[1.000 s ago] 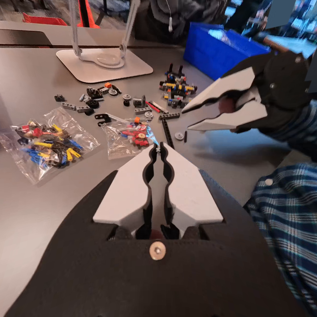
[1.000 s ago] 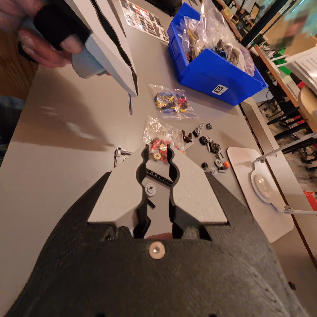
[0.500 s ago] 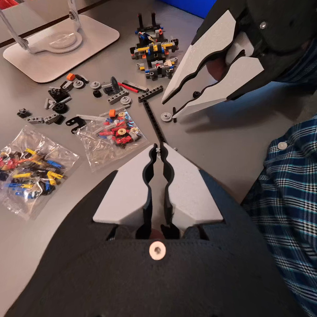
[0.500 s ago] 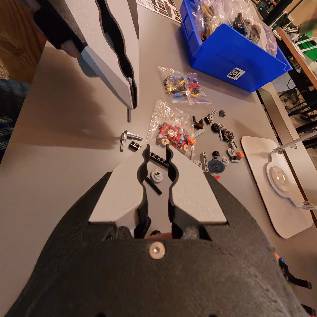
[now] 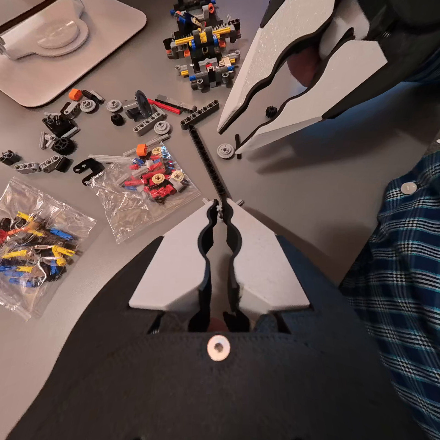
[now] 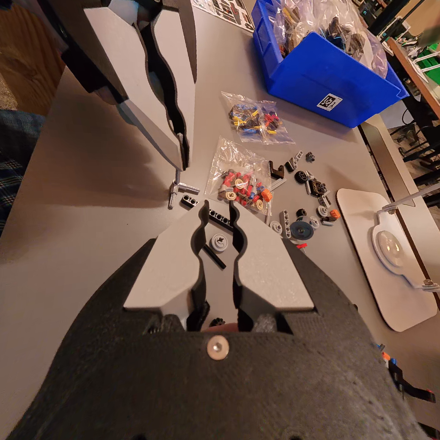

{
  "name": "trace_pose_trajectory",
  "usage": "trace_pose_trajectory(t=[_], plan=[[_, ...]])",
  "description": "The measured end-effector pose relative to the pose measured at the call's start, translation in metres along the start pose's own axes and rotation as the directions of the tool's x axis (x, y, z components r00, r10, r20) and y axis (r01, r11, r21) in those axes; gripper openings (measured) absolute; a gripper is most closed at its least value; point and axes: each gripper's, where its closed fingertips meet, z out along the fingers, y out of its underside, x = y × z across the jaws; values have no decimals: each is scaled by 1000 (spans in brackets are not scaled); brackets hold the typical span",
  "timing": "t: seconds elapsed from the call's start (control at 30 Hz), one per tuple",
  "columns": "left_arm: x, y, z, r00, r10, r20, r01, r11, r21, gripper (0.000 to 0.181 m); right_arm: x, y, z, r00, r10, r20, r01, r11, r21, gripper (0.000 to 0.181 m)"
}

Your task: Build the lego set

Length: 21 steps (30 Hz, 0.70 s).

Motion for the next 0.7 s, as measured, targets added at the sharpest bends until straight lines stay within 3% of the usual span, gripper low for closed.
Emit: trace_pose_trajectory(t=[0.3,0.57,0.7], plan=[[1,2,2,1000,26,-5,-27,998,-65,1,-4,-1,1,1000,-3,15,3,1000,-6,13],[2,4,11,997,64,-53,-74,972,-225,1,-8,-1,2,999,-12,32,13,1000,-16,12],[1,2,13,998,30,-60,-42,978,-203,1,-10,0,-1,999,-15,49,16,1000,-24,13]])
